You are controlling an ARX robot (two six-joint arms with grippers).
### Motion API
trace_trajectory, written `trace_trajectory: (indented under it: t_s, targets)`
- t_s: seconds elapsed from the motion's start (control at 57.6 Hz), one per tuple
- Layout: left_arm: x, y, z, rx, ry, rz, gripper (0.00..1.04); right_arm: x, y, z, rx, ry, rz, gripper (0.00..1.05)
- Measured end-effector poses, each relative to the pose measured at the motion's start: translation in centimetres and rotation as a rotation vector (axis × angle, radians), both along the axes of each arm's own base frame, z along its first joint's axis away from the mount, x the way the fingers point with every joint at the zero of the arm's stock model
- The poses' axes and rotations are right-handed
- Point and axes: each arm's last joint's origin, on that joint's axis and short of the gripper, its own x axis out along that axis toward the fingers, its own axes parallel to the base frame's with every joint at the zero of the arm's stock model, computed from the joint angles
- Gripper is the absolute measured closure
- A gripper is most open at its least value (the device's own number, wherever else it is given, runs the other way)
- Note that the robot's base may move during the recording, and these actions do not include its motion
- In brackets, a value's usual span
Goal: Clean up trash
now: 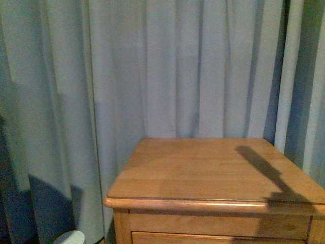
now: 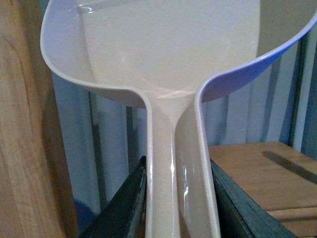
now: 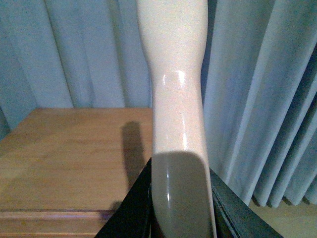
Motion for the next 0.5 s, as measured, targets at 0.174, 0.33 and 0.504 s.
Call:
trace_trajectory:
  t_s: [0.174,0.33,0.504]
  targets:
    - [0.0,0.0,0.0,0.0,0.0,0.0,0.76,-1.4,0.1,-0.3,-0.014,-0.05,-0.016,0.84]
    - [0.0,0.0,0.0,0.0,0.0,0.0,0.76,-1.8,0.3,-0.6,-0.016,-0.064,-0.014,0.84]
    - [0.0,0.0,0.0,0.0,0.0,0.0,0.76,-2.1,0.4,-0.8,-0.016,-0.081,-0.015,0.84]
